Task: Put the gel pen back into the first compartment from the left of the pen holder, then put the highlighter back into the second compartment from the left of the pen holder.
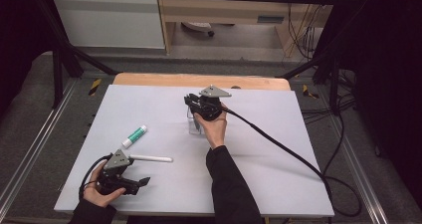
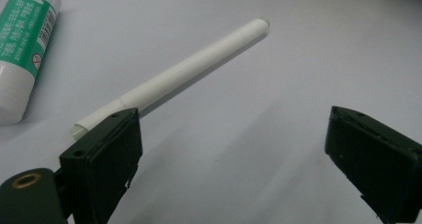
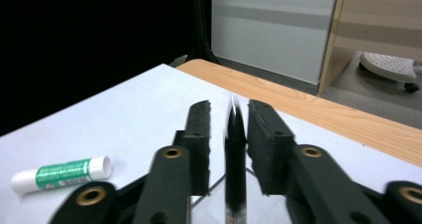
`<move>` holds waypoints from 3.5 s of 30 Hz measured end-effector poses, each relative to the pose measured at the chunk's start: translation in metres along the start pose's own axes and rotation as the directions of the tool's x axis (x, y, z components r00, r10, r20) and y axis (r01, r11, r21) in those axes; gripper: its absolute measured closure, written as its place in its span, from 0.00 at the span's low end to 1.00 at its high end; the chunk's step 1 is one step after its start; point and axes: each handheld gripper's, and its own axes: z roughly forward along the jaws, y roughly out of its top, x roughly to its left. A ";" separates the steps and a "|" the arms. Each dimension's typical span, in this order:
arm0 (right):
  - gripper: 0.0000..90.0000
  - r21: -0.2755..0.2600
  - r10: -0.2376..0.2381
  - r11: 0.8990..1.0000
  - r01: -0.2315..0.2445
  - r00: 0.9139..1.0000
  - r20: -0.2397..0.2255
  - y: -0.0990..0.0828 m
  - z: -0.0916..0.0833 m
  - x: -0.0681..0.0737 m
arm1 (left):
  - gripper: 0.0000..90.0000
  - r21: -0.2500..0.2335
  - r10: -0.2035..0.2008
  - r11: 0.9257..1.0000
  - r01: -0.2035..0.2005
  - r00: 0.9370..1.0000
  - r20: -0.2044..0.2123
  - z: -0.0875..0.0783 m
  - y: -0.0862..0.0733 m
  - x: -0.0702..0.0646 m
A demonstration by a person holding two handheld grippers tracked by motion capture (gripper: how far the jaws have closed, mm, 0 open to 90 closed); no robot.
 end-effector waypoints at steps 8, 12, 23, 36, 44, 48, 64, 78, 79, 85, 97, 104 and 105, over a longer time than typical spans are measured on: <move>0.61 0.036 -0.053 0.998 0.054 0.998 -0.023 0.014 -0.031 0.003 | 0.09 0.004 0.001 1.000 -0.001 1.000 -0.005 0.000 0.000 0.000; 0.45 0.076 -0.068 0.995 0.071 0.997 -0.037 0.017 -0.051 0.005 | 0.09 0.003 0.002 1.000 -0.002 1.000 -0.006 0.000 0.000 0.000; 0.14 0.220 -0.093 0.970 0.106 0.993 -0.069 -0.002 -0.093 0.007 | 0.09 0.010 0.002 1.000 -0.002 1.000 -0.011 0.001 0.000 0.000; 0.02 0.307 -0.028 0.950 0.060 0.994 -0.109 -0.029 -0.118 0.007 | 0.14 0.010 0.007 1.000 -0.007 1.000 -0.011 0.001 -0.001 0.003; 0.01 0.354 -0.031 0.932 0.074 0.992 -0.124 -0.049 -0.124 0.010 | 0.21 0.000 -0.002 1.000 0.002 1.000 -0.025 -0.003 0.000 0.006; 0.01 0.365 -0.022 0.929 0.067 0.992 -0.125 -0.058 -0.128 0.010 | 0.28 -0.007 -0.020 1.000 0.020 0.999 -0.030 -0.005 0.001 0.009; 0.01 0.400 -0.025 0.913 0.077 0.991 -0.133 -0.076 -0.137 0.017 | 0.60 -0.011 -0.075 0.997 0.074 0.991 -0.108 -0.013 0.003 0.023; 0.01 0.416 -0.039 0.904 0.096 0.989 -0.142 -0.082 -0.139 0.022 | 0.95 -0.034 -0.193 0.981 0.190 0.969 -0.155 -0.018 0.002 0.057; 0.01 0.416 -0.041 0.904 0.097 0.989 -0.140 -0.082 -0.139 0.022 | 0.97 -0.035 -0.198 0.980 0.195 0.968 -0.152 -0.018 0.002 0.059; 0.01 0.415 -0.043 0.904 0.098 0.989 -0.141 -0.081 -0.139 0.022 | 0.99 -0.013 -0.206 0.978 0.208 0.960 -0.187 -0.008 0.001 0.065; 0.01 0.409 -0.042 0.907 0.098 0.989 -0.142 -0.080 -0.140 0.022 | 0.99 -0.002 -0.194 0.980 0.197 0.962 -0.194 0.004 0.002 0.064; 0.02 0.404 -0.042 0.909 0.100 0.988 -0.150 -0.081 -0.138 0.021 | 0.99 -0.004 -0.194 0.980 0.197 0.960 -0.200 0.006 0.003 0.063; 0.02 0.407 -0.040 0.908 0.099 0.987 -0.153 -0.081 -0.137 0.021 | 0.99 -0.007 -0.195 0.980 0.198 0.960 -0.201 0.007 0.003 0.062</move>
